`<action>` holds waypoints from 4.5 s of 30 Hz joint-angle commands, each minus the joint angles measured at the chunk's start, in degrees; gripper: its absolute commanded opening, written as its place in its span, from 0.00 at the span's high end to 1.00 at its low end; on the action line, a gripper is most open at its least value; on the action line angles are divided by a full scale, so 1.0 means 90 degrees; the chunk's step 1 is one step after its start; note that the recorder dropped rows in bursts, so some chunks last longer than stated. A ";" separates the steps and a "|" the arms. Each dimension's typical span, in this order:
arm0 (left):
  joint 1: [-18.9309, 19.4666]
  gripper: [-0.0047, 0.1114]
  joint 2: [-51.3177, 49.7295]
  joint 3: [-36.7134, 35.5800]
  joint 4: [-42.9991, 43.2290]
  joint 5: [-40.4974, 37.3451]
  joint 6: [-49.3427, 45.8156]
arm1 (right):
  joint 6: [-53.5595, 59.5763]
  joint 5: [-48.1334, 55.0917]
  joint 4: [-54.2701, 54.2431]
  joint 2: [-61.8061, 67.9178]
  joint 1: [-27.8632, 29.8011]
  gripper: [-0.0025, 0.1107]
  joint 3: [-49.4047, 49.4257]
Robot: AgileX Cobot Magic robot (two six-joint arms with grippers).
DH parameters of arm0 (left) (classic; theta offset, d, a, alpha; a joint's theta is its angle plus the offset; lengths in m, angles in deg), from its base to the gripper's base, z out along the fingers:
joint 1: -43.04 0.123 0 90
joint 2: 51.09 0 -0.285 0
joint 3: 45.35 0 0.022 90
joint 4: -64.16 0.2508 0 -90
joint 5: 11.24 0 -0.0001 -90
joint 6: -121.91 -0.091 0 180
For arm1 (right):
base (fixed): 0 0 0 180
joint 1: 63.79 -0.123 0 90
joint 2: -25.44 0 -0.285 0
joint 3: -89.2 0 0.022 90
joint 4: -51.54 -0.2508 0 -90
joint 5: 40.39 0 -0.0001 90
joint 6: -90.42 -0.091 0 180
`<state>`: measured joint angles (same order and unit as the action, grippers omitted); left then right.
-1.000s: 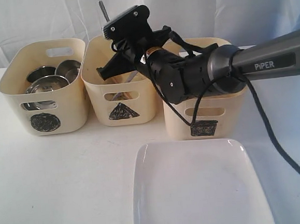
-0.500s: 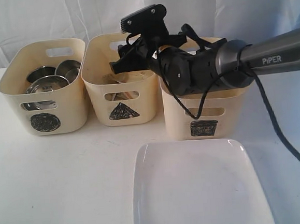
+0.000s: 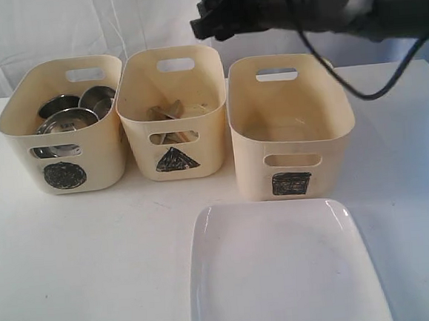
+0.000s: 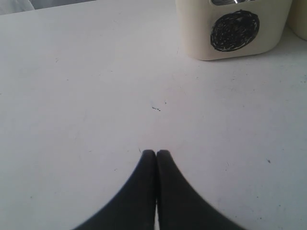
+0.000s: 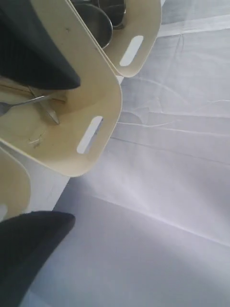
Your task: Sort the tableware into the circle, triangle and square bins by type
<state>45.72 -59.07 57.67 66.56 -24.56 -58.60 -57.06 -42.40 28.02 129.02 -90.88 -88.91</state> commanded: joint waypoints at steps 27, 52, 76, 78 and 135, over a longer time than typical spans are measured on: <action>-0.0027 0.96 0.0022 -0.0026 -0.0040 0.0008 0.0001 | -0.0014 0.3730 0.0334 -0.4505 0.0277 0.39 0.0872; -0.0027 0.96 0.0022 -0.0026 -0.0040 0.0008 0.0001 | -0.3496 0.6962 0.2120 -0.4632 0.0277 0.39 0.2141; -0.0027 0.96 0.0022 -0.0026 -0.0040 0.0008 0.0001 | -0.5297 0.7996 0.4360 -0.9318 0.0070 0.43 0.2378; -0.0027 0.96 0.0022 -0.0026 -0.0040 0.0008 0.0001 | -0.5517 0.7996 0.4482 -0.9653 -0.0014 0.47 0.2378; -0.0027 0.96 0.0022 -0.0026 -0.0040 0.0008 0.0001 | -1.3647 0.7986 0.8339 -0.9811 -0.5131 0.82 0.5925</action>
<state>45.72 -59.07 57.67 66.56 -24.56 -58.60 -178.52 29.69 105.72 40.90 -136.38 -37.00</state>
